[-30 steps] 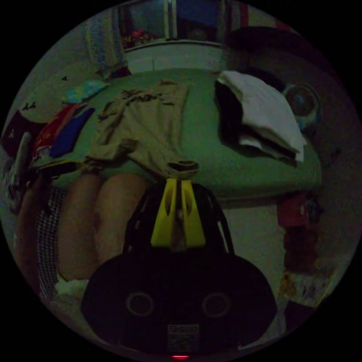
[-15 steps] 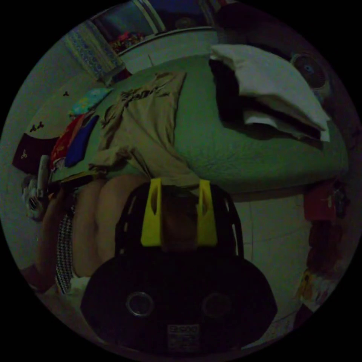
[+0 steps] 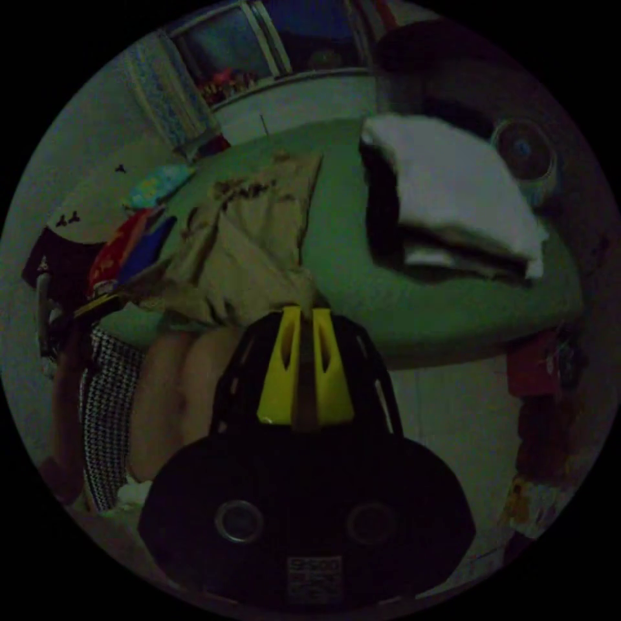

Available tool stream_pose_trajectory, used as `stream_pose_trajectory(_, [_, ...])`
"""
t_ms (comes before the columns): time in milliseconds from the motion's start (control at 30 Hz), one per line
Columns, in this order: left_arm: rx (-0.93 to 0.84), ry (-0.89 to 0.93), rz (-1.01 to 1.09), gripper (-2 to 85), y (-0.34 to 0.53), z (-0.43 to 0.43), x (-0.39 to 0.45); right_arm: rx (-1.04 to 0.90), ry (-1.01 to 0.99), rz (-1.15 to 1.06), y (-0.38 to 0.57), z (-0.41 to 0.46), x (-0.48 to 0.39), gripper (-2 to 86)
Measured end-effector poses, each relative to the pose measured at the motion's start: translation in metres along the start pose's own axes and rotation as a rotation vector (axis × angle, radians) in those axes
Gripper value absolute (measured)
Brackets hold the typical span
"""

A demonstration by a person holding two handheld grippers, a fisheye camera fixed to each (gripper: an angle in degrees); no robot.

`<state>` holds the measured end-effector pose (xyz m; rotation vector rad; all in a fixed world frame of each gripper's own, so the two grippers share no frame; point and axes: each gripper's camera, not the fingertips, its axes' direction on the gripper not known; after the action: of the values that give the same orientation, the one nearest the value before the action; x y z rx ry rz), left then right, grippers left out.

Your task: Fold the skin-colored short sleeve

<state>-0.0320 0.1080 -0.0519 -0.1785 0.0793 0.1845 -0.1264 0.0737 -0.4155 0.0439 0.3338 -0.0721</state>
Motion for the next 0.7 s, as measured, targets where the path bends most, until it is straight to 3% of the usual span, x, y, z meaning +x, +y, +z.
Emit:
stream_pose_trajectory(233, [0.069, -0.057, 0.032, 3.2, 0.018, -0.092, -0.027, 0.026, 0.07, -0.178, -0.003, -0.071, -0.023, -1.5])
stream_pose_trajectory(433, [0.013, -0.02, 0.006, 3.8, 0.055, -0.117, -0.049, -0.031, 0.109, -0.213, 0.02, -0.095, -0.022, -1.6])
stream_pose_trajectory(567, [-0.092, 0.116, 0.001, 5.0, 0.083, -0.101, -0.061, -0.207, 0.026, -0.193, 0.039, -0.069, -0.021, -1.5])
stream_pose_trajectory(700, [-0.213, 0.146, -0.09, 7.2, 0.104, -0.085, -0.079, -0.379, 0.071, -0.165, 0.045, -0.045, -0.02, -0.1])
